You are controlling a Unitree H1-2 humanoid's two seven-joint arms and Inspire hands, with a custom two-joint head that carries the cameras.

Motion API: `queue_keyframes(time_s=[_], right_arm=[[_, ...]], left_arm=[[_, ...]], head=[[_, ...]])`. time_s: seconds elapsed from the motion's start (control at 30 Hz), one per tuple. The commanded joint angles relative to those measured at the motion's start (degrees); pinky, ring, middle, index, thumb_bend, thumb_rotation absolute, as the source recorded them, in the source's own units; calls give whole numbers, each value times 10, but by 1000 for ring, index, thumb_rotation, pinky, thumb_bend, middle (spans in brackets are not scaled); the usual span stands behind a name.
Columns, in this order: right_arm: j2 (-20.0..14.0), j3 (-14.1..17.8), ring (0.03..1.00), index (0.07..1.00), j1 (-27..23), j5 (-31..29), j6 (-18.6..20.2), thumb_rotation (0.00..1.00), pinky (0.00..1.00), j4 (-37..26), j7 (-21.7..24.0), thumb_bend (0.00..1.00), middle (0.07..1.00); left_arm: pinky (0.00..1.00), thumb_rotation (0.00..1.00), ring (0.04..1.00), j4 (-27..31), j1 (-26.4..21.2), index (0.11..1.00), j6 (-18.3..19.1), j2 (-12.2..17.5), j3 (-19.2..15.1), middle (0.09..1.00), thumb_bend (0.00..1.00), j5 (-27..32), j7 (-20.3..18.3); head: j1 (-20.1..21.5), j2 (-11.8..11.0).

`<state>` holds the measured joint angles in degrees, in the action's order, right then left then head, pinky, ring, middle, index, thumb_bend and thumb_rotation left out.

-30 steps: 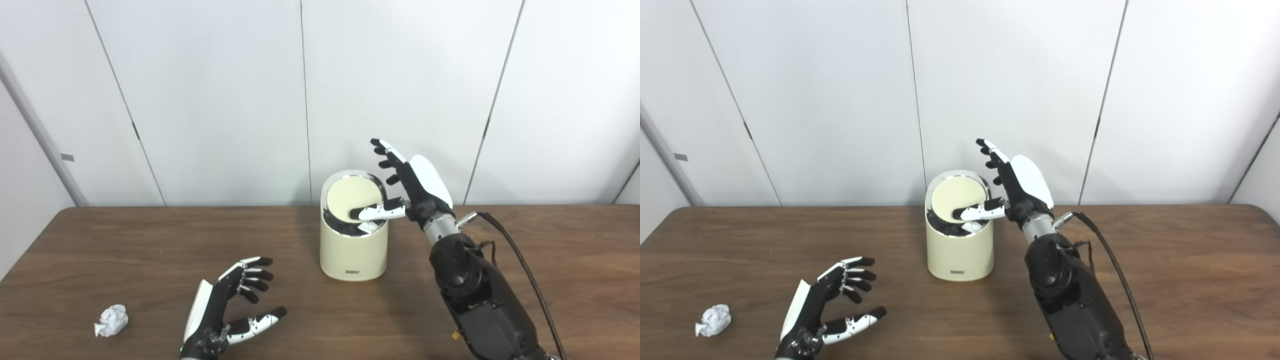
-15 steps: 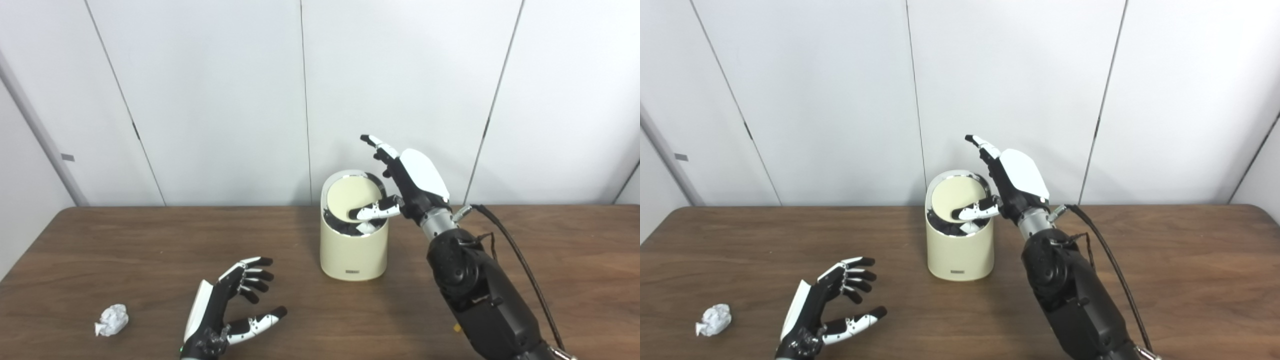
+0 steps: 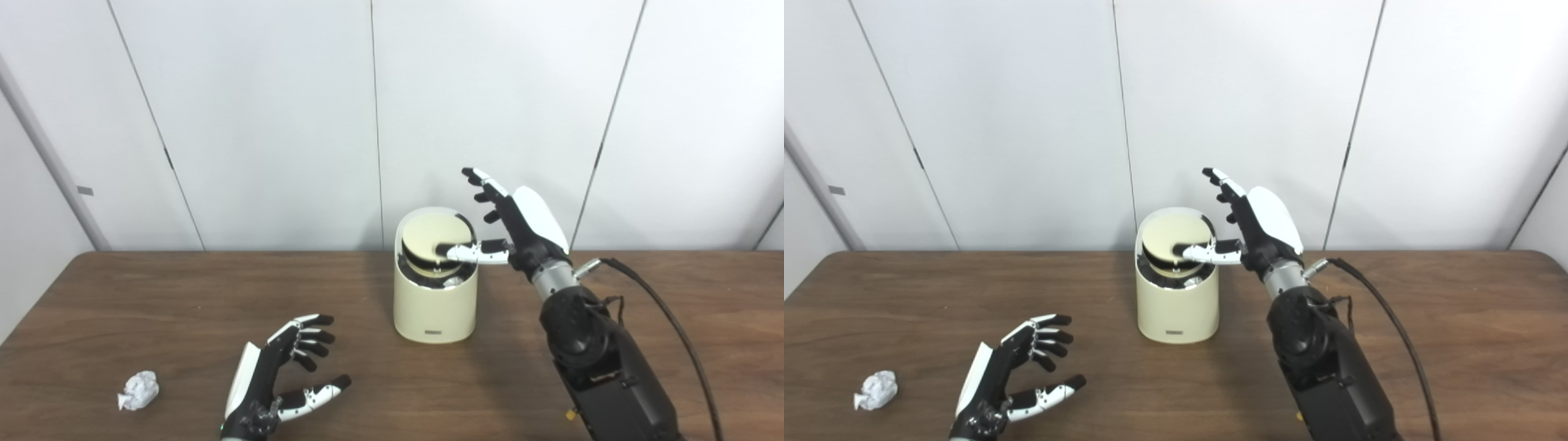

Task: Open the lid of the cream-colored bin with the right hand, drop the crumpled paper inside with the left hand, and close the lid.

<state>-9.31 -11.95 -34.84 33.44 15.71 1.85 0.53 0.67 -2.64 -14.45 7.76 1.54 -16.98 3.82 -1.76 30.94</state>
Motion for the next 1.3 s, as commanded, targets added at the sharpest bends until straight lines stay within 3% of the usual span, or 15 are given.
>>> queue_keyframes(time_s=[0.0,0.3,0.43,0.6,0.8,0.93,1.0,1.1,1.27], right_arm=[[4,12,799,900,-15,-12,-17,356,620,-27,-7,660,892],[-5,42,803,899,52,-59,-45,422,629,-71,-12,668,888],[-8,52,797,898,95,-78,-72,427,615,-83,-17,691,886],[-22,55,818,882,148,-95,-139,404,669,-84,-21,732,890],[-35,55,825,898,197,-111,-171,430,704,-89,-13,816,898],[-37,54,836,906,223,-117,-166,350,730,-100,-4,815,913],[-39,54,844,922,235,-126,-167,322,696,-102,2,811,927],[-43,54,833,930,246,-132,-179,334,639,-98,6,812,929],[-45,54,806,930,254,-125,-177,319,633,-99,9,816,921]], left_arm=[[474,26,593,22,-8,741,-10,1,-2,653,678,-1,5],[469,14,589,21,-12,741,-11,0,-3,653,678,1,5],[469,13,593,20,-15,739,-13,2,-5,654,675,1,6],[461,25,584,24,-17,733,-10,3,-9,655,678,4,5],[465,26,587,25,-19,724,-10,4,-11,658,678,7,3],[471,31,586,27,-20,718,-7,5,-12,659,682,7,2],[475,37,588,27,-21,715,-7,6,-12,660,682,6,1],[482,35,592,28,-21,715,-5,5,-12,665,683,7,1],[482,54,594,25,-22,716,-6,1,-12,672,693,7,3]], head=[[-1,1],[-1,1],[-1,1],[0,2],[0,2],[3,2],[2,2],[-5,2],[-22,0]])
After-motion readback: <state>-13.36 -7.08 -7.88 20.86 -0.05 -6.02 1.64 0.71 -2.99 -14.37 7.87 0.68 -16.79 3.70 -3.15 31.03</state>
